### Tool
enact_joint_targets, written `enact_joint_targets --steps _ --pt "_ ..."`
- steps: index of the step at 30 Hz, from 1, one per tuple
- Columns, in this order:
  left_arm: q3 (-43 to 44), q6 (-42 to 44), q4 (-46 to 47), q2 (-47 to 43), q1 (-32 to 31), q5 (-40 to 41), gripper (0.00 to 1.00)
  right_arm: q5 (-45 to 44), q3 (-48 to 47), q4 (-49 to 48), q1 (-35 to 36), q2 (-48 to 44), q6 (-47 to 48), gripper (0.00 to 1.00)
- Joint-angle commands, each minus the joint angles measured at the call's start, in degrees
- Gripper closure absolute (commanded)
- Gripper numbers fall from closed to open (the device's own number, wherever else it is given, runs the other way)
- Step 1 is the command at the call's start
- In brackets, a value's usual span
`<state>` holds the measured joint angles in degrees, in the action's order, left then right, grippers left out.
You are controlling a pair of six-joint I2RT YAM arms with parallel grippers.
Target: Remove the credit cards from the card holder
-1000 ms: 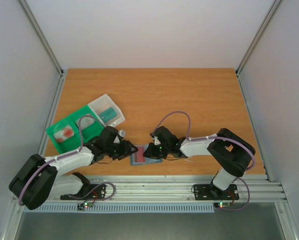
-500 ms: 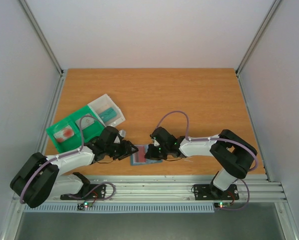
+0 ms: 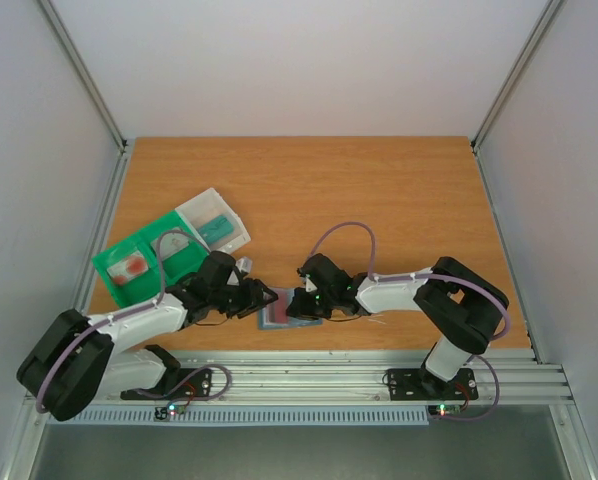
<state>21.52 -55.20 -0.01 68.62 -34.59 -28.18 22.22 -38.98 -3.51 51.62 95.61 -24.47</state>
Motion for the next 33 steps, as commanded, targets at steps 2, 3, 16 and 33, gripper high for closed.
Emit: enact_joint_targets --steps 2,3,16,33 --pt "-0.3 -0.6 2.6 -1.8 -0.3 -0.3 0.51 -1.7 1.4 1.5 0.5 1.9 -0.1 0.95" --pt "-0.3 -0.5 2.6 -1.6 -0.3 -0.2 0.51 -1.8 1.4 1.4 0.5 1.9 -0.1 0.95" --pt "-0.5 -1.6 4.7 -0.2 -0.3 -1.4 0.51 -1.2 1.8 0.1 0.5 1.8 -0.6 0.95" --pt "0.9 -3.2 8.1 2.6 -3.1 -1.9 0.51 -1.5 1.9 0.7 0.5 -0.8 -0.4 0.94"
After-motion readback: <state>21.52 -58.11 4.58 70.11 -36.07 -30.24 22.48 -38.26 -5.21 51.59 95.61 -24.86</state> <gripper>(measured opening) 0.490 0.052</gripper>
